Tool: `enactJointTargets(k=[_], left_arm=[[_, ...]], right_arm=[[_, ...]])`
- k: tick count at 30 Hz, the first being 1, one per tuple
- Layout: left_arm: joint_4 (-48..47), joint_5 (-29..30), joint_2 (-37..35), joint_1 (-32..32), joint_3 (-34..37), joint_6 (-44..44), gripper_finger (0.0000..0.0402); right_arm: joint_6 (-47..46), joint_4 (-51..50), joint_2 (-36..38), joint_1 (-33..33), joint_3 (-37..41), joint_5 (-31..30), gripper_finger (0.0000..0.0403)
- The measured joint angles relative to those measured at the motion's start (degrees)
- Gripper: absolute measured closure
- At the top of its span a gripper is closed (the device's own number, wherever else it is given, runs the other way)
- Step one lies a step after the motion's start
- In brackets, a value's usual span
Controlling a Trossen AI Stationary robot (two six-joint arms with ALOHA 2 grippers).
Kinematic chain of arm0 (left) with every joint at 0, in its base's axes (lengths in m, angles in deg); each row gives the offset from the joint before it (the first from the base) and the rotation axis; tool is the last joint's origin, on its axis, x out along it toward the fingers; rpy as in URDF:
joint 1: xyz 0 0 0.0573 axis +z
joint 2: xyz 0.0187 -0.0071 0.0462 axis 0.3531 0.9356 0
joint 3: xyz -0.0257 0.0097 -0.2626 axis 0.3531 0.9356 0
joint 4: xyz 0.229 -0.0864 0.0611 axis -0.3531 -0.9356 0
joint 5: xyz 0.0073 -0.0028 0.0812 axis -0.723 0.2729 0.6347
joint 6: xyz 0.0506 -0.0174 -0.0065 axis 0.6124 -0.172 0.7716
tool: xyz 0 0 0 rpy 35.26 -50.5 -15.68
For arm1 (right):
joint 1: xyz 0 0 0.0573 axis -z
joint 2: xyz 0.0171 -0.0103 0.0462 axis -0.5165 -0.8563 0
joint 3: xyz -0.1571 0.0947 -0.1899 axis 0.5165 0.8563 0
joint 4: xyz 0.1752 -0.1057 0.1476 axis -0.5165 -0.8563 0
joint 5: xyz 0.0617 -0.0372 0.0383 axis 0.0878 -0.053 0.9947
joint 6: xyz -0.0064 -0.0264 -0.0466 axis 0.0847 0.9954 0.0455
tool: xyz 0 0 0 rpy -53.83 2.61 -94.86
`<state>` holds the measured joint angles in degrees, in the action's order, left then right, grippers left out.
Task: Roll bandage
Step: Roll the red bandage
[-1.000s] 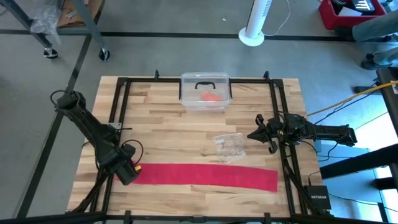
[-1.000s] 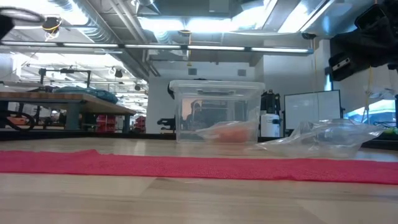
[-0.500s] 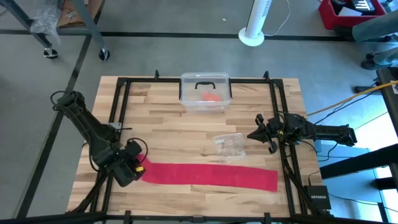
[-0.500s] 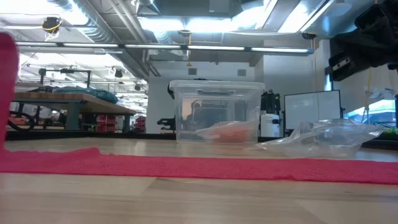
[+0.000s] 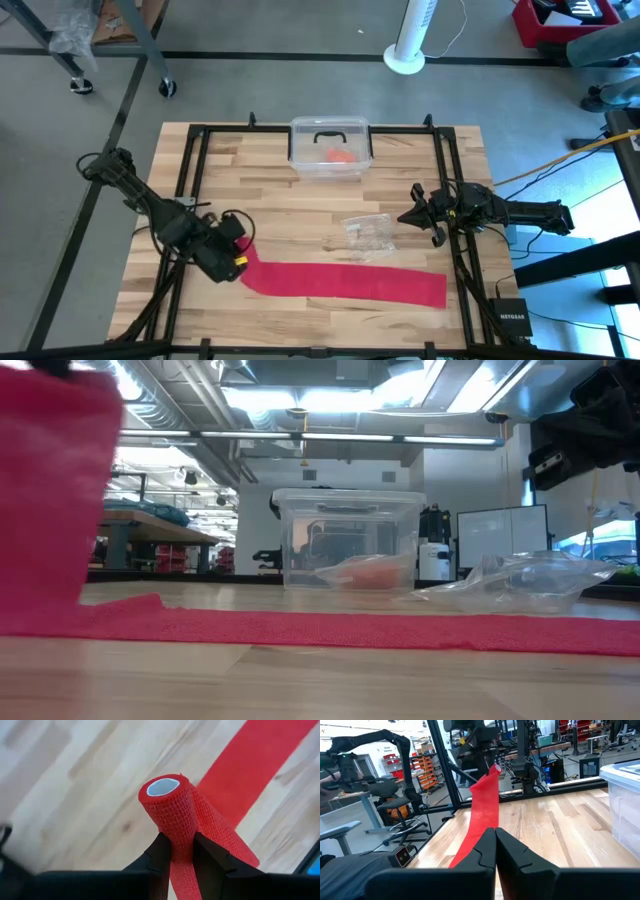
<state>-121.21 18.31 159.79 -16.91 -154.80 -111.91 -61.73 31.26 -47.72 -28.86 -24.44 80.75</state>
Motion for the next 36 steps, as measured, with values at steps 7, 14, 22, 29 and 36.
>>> enactJointTargets(k=[7,14,22,29,36], left_arm=[[9.03,5.81,0.00,4.47,-0.18,14.15,0.0344],[17.46,7.77,0.00,8.23,-0.18,24.02,0.0344],[24.85,10.55,0.00,11.91,-0.01,33.03,0.0344],[32.56,10.79,0.02,15.40,1.98,37.35,0.0344],[35.87,10.75,0.09,17.18,3.67,38.40,0.0343]], right_arm=[[0.00,0.00,0.00,0.00,0.00,0.01,0.0395],[0.00,0.01,0.00,0.01,0.00,0.01,0.0395],[-0.01,0.01,0.00,0.00,0.01,0.01,0.0395],[0.00,0.00,0.00,0.02,0.02,0.00,0.0395],[0.00,0.00,0.00,0.01,0.00,0.02,0.0395]])
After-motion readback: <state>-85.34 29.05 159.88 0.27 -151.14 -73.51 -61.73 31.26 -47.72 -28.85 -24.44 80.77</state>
